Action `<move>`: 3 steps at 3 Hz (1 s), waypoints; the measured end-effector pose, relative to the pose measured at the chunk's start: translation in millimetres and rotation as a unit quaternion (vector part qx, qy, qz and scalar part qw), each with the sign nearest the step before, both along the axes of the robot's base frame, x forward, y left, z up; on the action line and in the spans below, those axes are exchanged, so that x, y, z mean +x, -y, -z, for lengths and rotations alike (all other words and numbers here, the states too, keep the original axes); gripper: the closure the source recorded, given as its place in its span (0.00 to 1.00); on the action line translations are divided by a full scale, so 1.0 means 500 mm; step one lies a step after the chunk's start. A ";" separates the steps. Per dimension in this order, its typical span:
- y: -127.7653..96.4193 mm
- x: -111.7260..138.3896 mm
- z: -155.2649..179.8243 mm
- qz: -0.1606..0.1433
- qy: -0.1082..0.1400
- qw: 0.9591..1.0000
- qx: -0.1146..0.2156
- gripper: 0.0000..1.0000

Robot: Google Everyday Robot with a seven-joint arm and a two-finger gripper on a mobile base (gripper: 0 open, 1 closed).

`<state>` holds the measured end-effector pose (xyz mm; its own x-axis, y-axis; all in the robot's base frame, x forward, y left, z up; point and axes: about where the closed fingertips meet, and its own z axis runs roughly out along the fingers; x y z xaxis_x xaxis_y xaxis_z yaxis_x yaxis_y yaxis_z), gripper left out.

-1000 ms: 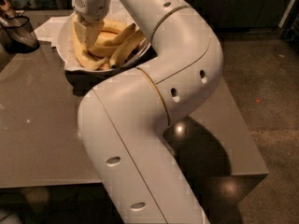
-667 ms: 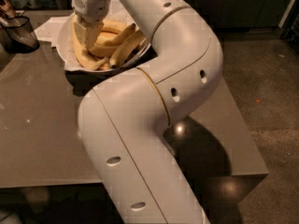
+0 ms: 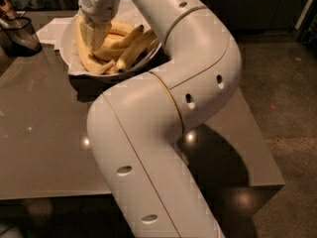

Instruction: Pick banana from white bowl

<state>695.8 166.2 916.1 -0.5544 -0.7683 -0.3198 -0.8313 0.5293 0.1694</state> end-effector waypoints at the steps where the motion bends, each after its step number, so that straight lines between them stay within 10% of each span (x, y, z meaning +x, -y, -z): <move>1: 0.047 -0.007 -0.022 0.050 -0.010 0.999 -0.014 1.00; 2: 0.097 -0.015 -0.057 0.138 -0.016 0.990 -0.028 1.00; 3: 0.119 -0.026 -0.069 0.233 -0.028 0.971 -0.039 1.00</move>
Offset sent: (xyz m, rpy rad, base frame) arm -0.0501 -0.0952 0.0504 -0.1396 0.1119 -0.5111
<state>682.8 106.7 950.6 -0.8629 -0.4503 -0.2295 -0.4888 0.8589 0.1526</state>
